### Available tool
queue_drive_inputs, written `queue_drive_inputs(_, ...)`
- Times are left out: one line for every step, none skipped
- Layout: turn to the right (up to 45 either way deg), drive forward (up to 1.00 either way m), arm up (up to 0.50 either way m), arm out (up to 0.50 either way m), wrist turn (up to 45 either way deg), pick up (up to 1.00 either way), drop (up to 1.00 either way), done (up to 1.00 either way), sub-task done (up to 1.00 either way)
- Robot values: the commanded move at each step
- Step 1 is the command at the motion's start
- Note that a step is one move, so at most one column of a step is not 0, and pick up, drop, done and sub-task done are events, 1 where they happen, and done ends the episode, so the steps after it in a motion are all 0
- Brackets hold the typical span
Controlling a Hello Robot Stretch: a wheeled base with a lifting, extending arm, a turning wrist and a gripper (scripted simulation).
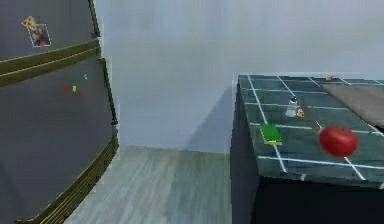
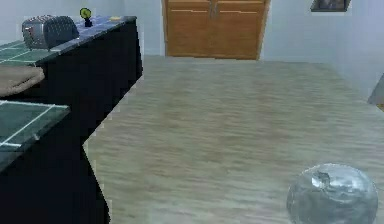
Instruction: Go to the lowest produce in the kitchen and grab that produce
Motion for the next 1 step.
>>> queue_drive_inputs(36.0,0.00,0.00,0.00,0.0,0.00,0.00,0.00,0.00)
